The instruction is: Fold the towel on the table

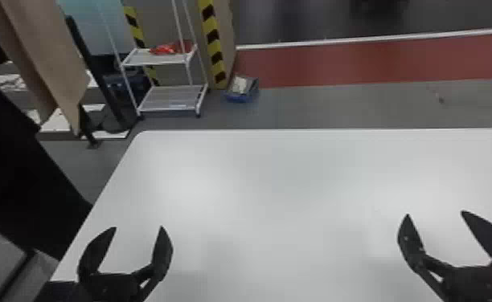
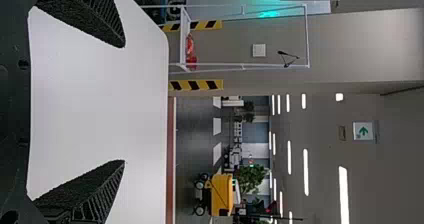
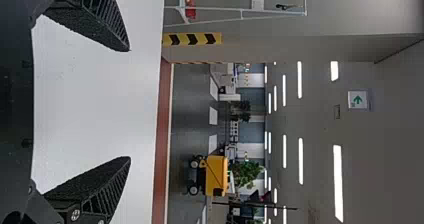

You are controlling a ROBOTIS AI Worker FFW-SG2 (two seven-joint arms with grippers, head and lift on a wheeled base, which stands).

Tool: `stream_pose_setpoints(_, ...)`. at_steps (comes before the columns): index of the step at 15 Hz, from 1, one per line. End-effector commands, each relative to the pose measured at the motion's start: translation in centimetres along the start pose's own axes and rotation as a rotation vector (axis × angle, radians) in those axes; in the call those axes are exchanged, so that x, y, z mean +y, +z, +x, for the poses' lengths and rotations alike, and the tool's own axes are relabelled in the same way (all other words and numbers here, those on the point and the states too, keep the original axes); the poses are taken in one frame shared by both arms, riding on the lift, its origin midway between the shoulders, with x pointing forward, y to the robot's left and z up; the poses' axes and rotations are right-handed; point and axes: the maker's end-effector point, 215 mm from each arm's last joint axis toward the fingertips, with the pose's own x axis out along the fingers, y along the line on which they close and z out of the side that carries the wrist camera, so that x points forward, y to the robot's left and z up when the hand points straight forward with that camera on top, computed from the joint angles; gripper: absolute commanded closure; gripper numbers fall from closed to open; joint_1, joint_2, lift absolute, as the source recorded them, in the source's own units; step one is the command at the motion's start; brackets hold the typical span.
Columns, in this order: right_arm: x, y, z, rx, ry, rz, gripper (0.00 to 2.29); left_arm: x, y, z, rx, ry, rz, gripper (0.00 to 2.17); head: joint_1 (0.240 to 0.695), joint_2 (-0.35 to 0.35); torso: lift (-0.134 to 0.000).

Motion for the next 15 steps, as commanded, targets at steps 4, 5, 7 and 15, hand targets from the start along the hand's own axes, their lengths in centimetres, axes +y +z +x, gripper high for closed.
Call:
stream_pose_setpoints(4,-0.32,-0.01,-0.03,0.000,-0.006,0.000,0.11,-0.01,-0.06,-0.03,0.001,0.002,-0.002,0.04,0.695,0.187,-0.115)
stream_pose_setpoints(5,-0.32,-0.01,-0.03,0.000,-0.006,0.000,0.11,-0.01,-0.08,0.01,0.001,0.002,-0.002,0.04,0.695,0.187,-0.115)
stream_pose_setpoints(7,-0.31,-0.09,-0.04,0.002,-0.007,0.001,0.11,0.01,-0.19,0.04,0.003,0.002,-0.003,0.04,0.695,0.185,-0.115)
stream_pose_setpoints(15,-0.59,-0.14,-0.05,0.003,-0.012,0.000,0.11,0.00,-0.40,0.09,0.006,0.001,-0.004,0.04,0.695,0.183,-0.115)
